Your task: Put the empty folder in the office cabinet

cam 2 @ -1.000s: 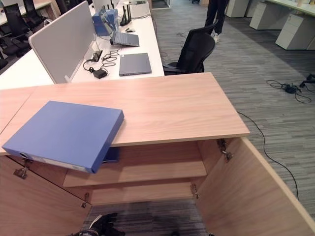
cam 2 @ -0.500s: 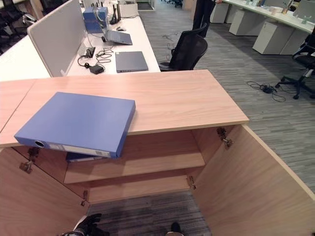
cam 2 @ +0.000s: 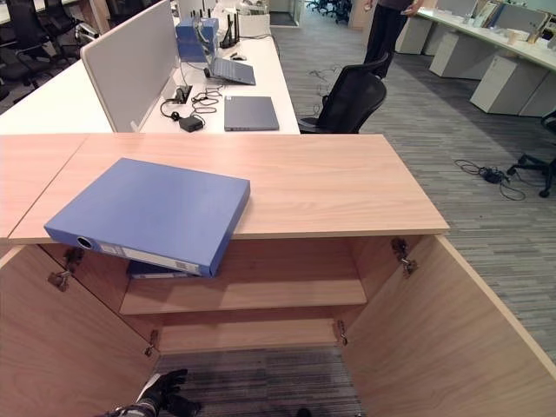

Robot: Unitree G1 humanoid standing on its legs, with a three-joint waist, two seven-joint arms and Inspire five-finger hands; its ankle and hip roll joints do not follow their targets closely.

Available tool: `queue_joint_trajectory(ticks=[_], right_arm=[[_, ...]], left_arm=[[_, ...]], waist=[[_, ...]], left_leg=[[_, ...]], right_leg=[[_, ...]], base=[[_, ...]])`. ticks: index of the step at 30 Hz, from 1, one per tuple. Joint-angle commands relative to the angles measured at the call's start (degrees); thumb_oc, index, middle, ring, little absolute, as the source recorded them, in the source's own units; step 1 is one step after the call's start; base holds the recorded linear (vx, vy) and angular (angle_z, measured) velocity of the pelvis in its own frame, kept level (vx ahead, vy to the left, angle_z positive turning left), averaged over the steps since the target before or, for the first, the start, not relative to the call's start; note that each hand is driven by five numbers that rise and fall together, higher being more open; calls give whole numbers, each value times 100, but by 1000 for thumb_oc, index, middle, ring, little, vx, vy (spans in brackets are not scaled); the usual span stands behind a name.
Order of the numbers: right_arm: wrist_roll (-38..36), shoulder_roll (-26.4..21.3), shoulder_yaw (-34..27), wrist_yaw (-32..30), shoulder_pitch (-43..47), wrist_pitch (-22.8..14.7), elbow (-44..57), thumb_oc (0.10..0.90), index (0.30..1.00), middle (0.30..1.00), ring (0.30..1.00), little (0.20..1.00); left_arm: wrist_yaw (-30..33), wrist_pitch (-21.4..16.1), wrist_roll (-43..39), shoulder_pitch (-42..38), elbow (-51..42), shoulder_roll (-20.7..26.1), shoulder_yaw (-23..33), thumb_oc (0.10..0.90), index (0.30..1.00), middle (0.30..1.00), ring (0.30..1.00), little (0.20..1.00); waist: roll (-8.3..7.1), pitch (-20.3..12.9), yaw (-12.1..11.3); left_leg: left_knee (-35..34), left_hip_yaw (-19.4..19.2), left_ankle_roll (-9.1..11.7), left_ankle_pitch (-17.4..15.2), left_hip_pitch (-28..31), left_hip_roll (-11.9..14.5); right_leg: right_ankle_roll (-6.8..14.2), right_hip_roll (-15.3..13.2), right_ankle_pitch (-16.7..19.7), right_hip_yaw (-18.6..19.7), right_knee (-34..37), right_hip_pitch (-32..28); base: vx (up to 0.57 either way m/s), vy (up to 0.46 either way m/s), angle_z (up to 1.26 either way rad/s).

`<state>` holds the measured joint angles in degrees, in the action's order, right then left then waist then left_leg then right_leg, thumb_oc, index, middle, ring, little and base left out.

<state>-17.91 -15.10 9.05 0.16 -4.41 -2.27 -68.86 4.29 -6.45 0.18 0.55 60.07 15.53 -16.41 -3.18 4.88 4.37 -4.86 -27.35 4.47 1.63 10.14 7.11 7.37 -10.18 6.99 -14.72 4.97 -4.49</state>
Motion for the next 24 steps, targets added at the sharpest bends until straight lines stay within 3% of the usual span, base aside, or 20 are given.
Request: queue_joint_trajectory(ticks=[1,6,8,24], right_arm=[[302,-134,178,-15,384,-214,-19,800,900,900,900,900],[505,-99,331,7,341,-214,-64,800,900,900,900,900],[584,-77,379,-17,349,-208,-77,800,900,900,900,900],[415,-98,266,-118,397,-276,104,800,900,900,900,900]], left_arm=[[116,-343,-35,-544,-273,162,-63,800,900,900,900,900],[172,-374,-86,-544,-727,193,3,800,900,900,900,900],[225,-400,-190,-551,-1099,164,39,800,900,900,900,900],[413,-468,-75,-151,-2716,274,249,800,900,900,900,900]], waist=[[30,207,-73],[12,227,-196],[12,266,-345],[123,276,-642]], left_leg=[[-14,241,266,-71,35,36],[-14,400,322,-7,47,122],[-14,544,373,86,-8,201],[-13,909,543,338,-89,424]], right_leg=[[455,-158,-756,-3,-403,-349],[399,-97,-841,-115,-326,-510],[350,-38,-920,-214,-305,-599],[220,154,-1088,-601,-61,-974]], base=[[-1,-49,5],[-3,-92,21],[-30,-127,20],[-7,-62,22]])
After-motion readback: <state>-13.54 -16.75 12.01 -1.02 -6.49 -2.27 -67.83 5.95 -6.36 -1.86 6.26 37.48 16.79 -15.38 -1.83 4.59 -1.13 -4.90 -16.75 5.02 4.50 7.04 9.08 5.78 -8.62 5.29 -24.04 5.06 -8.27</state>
